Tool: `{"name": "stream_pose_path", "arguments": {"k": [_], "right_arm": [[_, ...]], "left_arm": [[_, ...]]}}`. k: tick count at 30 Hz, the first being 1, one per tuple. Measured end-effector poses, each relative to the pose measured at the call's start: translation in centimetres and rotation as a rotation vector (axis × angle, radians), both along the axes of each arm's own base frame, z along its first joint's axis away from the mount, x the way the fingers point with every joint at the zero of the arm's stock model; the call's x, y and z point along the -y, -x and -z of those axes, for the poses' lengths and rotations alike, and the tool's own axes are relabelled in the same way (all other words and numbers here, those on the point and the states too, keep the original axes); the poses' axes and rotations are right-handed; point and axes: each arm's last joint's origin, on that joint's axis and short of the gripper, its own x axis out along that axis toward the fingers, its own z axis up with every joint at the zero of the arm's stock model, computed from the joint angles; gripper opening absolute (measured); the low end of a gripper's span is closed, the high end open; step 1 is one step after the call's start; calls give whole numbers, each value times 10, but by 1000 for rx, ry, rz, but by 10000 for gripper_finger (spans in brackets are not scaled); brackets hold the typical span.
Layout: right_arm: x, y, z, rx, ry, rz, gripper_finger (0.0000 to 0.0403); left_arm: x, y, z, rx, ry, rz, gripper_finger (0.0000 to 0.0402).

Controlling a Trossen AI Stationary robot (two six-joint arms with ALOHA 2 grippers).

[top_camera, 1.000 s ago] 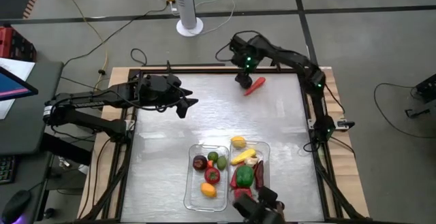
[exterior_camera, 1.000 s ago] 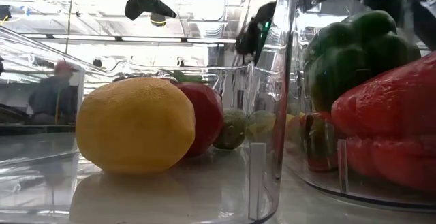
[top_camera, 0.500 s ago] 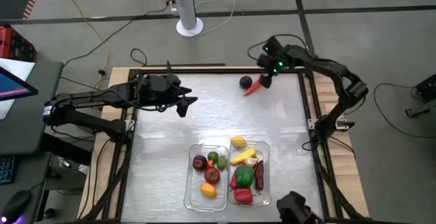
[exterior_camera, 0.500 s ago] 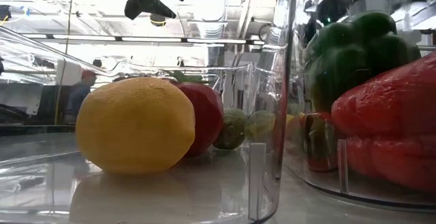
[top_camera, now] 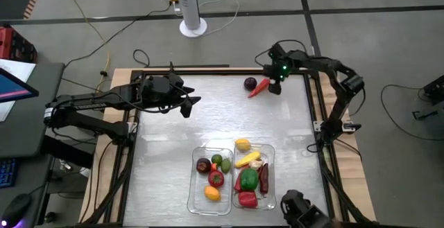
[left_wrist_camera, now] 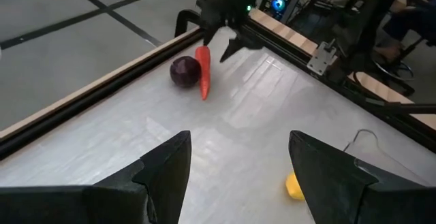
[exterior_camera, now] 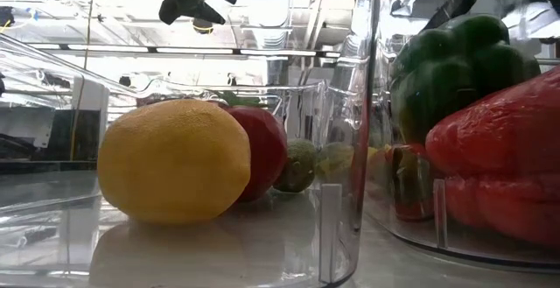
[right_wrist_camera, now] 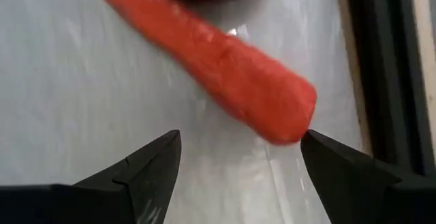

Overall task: Sort produce into baskets
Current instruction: Put the carrot into the right transparent bin

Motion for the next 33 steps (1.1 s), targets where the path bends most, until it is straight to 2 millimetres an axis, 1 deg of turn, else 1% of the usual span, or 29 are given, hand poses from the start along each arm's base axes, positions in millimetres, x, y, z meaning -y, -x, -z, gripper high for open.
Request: {"name": "stream_pose_path", "arguments": {"k": [2, 6, 11, 16, 18, 22, 26, 30, 33], "right_arm": [[0, -2, 4, -28, 4, -23, 329], [-1, -6, 2, -83, 67, -51, 329], [0, -13, -8, -34, 163, -107, 329], [-5, -17, -5, 46, 96, -183, 329], [-7, -16, 1, 39, 52, -216, 329], [-10, -15, 10, 26, 41, -235, 322], [-11, -14, 12, 10, 22, -230, 303], [-15, -13, 13, -10, -28, -187, 280], [-17, -15, 13, -37, -22, -179, 265]], "left_arm": [[0, 0, 0, 0, 0, 0, 233], [0, 0, 0, 0, 0, -1, 233], [0, 0, 0, 4, 10, -6, 233], [0, 0, 0, 6, 22, -7, 233], [0, 0, 0, 6, 23, -6, 233], [0, 0, 0, 6, 23, -6, 233], [0, 0, 0, 3, 18, -2, 233], [0, 0, 1, 2, 17, -2, 233], [0, 0, 0, 3, 17, -1, 233]]}}
